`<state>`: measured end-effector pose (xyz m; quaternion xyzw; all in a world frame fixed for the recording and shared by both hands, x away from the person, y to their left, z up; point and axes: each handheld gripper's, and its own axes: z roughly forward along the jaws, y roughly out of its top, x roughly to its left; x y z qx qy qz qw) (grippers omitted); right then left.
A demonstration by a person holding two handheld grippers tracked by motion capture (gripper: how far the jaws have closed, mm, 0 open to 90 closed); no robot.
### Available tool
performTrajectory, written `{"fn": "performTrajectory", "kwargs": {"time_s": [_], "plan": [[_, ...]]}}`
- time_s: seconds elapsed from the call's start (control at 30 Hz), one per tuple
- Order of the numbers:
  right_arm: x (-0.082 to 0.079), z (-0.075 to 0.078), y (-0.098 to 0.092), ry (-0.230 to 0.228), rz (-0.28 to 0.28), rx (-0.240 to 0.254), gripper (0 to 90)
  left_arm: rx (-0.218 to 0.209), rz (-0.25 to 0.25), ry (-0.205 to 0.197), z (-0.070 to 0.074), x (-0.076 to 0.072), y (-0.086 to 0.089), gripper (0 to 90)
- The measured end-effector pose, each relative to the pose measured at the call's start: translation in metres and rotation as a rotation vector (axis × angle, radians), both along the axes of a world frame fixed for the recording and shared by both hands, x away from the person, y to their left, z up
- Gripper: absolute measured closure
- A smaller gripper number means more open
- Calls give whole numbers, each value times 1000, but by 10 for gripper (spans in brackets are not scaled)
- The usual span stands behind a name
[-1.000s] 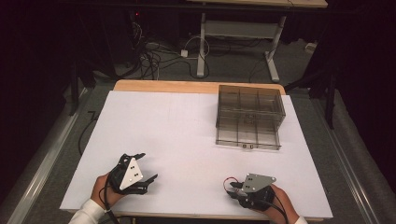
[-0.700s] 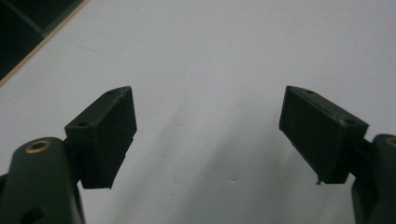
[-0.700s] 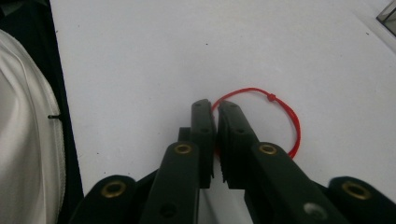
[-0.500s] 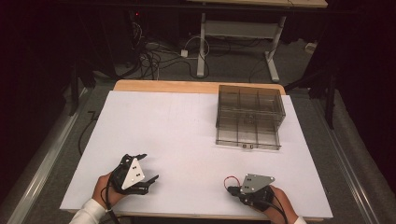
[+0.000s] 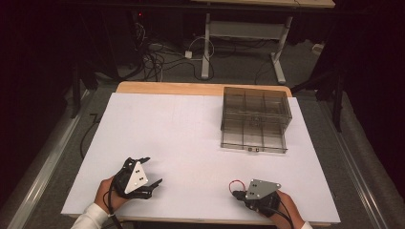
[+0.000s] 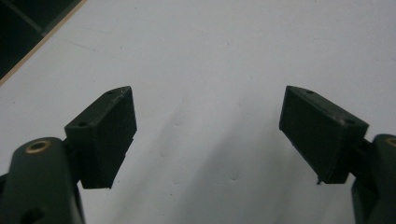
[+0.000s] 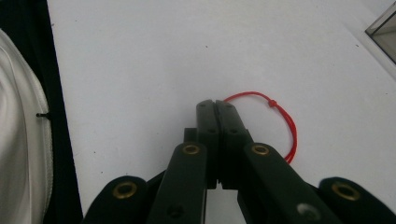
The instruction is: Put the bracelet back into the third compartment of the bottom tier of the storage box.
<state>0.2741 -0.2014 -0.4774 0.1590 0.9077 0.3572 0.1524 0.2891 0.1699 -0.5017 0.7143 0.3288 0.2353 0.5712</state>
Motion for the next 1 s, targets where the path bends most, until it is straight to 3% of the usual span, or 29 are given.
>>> {"fn": "performTrajectory", "kwargs": {"time_s": [1.0], "plan": [[-7, 22, -17, -106, -67, 94, 900, 19, -5, -20, 1, -2, -2, 182]]}}
